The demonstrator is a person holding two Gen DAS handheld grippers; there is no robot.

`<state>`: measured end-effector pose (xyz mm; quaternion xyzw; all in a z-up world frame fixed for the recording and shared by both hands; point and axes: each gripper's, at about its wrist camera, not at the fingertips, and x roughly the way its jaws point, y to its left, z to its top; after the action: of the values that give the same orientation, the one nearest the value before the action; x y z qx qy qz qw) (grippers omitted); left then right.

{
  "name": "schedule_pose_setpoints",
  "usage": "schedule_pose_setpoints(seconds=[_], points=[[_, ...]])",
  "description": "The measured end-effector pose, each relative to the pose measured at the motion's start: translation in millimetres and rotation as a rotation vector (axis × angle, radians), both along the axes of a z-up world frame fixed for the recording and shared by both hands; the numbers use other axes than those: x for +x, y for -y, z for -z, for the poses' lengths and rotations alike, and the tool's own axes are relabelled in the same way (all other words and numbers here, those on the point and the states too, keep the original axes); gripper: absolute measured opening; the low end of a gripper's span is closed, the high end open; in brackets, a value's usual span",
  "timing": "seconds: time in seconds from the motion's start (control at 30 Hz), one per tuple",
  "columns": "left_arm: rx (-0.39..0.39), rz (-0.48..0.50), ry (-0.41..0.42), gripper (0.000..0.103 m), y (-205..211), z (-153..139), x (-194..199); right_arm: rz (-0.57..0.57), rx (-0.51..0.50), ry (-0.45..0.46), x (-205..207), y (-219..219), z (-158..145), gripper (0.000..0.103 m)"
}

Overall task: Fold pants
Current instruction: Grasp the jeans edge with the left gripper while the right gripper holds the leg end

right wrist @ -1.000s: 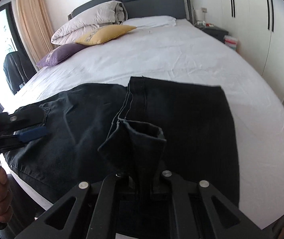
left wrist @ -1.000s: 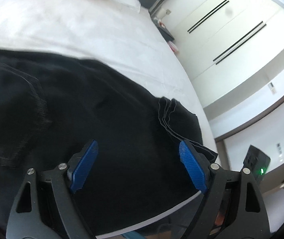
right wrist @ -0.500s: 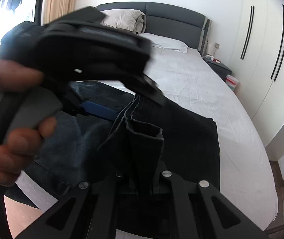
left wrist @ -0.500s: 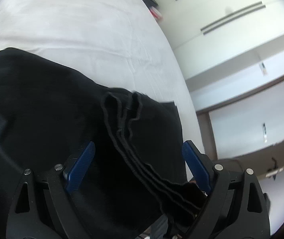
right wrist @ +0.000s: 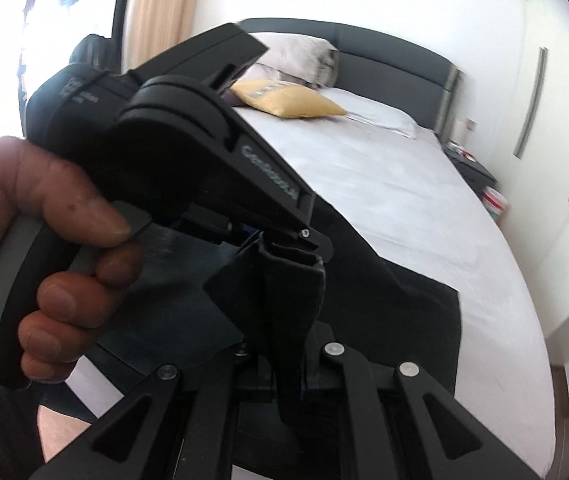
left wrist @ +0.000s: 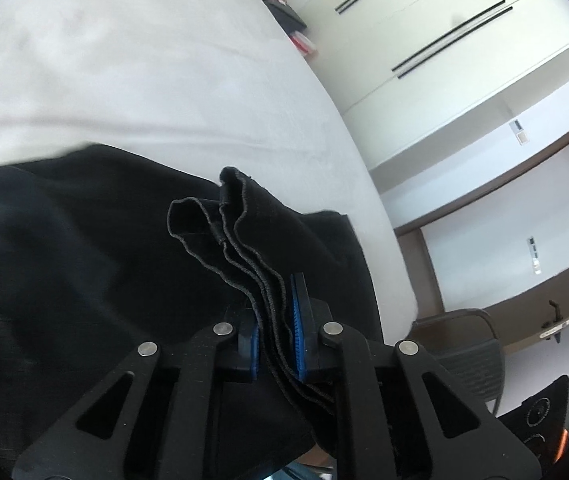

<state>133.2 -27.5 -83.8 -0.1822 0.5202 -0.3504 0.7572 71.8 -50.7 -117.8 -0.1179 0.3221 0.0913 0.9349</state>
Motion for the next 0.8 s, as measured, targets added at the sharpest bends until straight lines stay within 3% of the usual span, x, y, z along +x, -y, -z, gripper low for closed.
schedule_pose_setpoints(seconds=[0.33,0.4,0.43,0.5,0.57,0.6,0.73,0.8], points=[[0.101,-0.095,-0.034,0.011,-74.4,37.8,3.3,-0.095,-0.010,-0.084,22.3,-48.9,32.4,0.009],[0.117,-0.104,-0.039,0.012,-75.6,47.5,4.1,-0.113,0.006,-0.128,31.0,-48.2,41.2,0.018],[0.118,-0.111,-0.051,0.012,-81.2,52.3,4.1,-0.120,0.009,-0.163,34.8,-47.9,47.8,0.027],[0.115,-0.116,-0.055,0.012,-80.0,57.4,1.9,-0.128,0.020,-0.199,40.3,-51.4,51.3,0.029],[0.147,-0.118,-0.036,0.015,-83.8,53.0,-4.6,-0.145,0.105,-0.243,35.3,-33.6,41.5,0.057],[0.188,-0.126,-0.006,0.015,-89.1,46.1,-10.3,-0.153,0.163,-0.261,31.2,-22.8,35.5,0.062],[0.283,-0.169,0.093,0.015,-103.2,18.6,-22.2,-0.140,0.392,-0.269,21.0,49.3,0.0,0.066],[0.256,-0.166,0.141,0.015,-95.7,-4.7,-22.8,-0.089,0.483,-0.258,31.7,86.6,-11.1,0.067]])
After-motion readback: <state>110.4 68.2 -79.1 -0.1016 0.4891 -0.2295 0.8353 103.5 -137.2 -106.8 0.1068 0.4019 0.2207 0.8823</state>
